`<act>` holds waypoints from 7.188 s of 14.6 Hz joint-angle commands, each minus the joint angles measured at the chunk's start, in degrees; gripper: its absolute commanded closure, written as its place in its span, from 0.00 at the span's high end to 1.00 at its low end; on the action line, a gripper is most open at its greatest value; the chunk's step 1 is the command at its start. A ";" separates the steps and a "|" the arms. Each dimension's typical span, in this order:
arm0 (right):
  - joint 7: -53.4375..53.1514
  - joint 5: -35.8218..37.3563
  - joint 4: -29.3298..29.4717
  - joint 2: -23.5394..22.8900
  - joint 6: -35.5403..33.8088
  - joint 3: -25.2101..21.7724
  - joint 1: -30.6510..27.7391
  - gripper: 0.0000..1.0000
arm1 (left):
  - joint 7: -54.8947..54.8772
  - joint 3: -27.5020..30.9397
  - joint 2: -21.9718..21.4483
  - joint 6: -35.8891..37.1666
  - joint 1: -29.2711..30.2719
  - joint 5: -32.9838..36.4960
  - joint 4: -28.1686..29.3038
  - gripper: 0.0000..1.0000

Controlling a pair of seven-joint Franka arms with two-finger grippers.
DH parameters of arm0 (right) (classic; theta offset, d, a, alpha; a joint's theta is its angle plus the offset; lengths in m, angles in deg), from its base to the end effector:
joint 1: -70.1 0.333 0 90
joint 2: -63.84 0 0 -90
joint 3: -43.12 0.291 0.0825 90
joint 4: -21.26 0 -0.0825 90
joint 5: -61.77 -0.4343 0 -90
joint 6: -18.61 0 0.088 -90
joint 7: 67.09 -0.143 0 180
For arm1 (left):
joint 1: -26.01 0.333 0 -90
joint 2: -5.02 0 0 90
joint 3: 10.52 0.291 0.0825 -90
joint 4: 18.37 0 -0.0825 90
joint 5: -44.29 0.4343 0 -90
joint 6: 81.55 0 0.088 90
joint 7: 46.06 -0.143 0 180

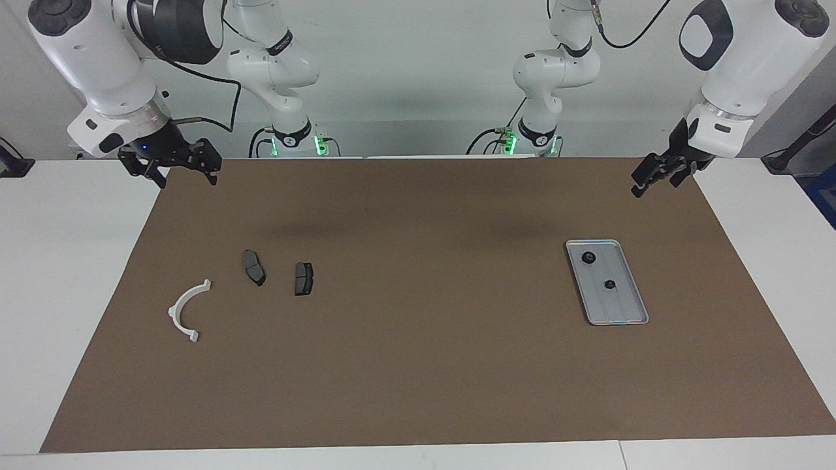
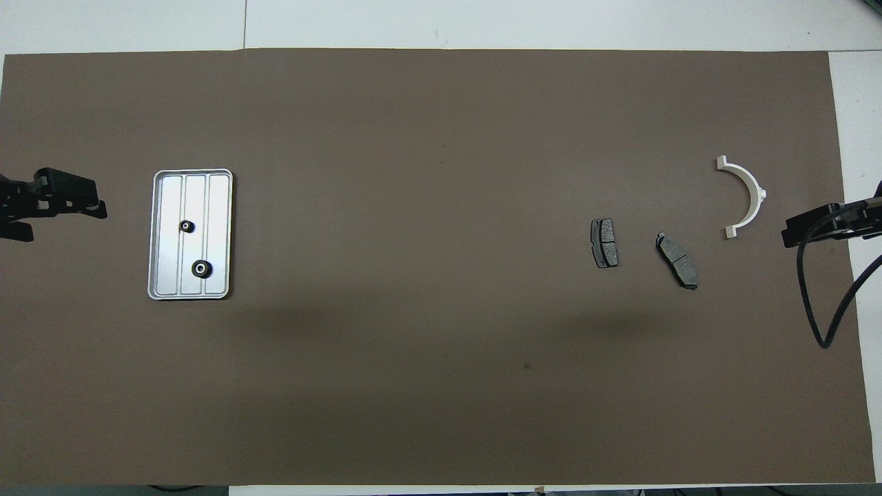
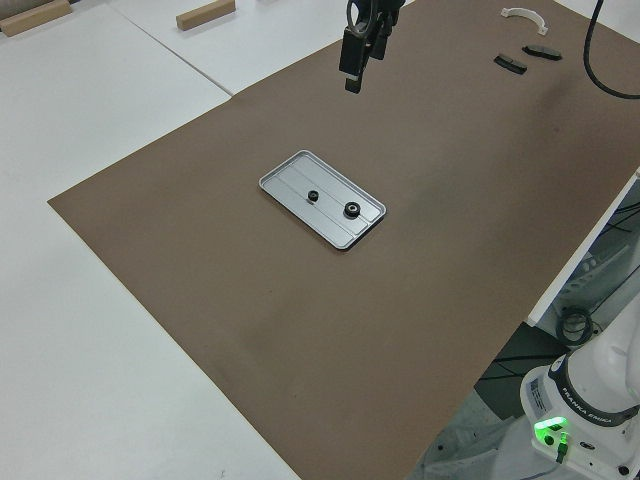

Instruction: Place bearing gear from tray to pile

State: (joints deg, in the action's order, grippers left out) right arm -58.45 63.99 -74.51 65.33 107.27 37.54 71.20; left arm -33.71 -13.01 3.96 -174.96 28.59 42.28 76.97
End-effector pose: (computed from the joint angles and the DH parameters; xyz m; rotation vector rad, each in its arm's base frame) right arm 0.5855 -0.0520 0.5250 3.1107 0.1148 -0.1584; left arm 0.6022 -0.0040 0.5311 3.0904 0.3405 -0.0292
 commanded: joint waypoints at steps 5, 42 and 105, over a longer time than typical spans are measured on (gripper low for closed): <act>-0.90 -1.16 -1.43 1.32 0.72 0.04 -0.05 1.00 | -0.57 0.29 0.70 -0.89 -0.99 -0.01 -0.67 1.00; -0.99 -1.25 -1.34 1.23 1.77 0.04 -0.66 1.00 | -4.88 1.17 8.52 -42.64 -1.70 0.78 35.10 0.98; -0.46 -1.34 -7.74 3.86 6.16 0.04 -0.04 1.00 | 53.22 1.35 31.11 -33.07 -38.17 2.36 0.82 0.57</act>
State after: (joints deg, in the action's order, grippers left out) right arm -59.11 63.98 -78.30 66.59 112.66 37.50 71.23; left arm 18.05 -12.35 36.14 -207.32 -8.87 43.30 76.26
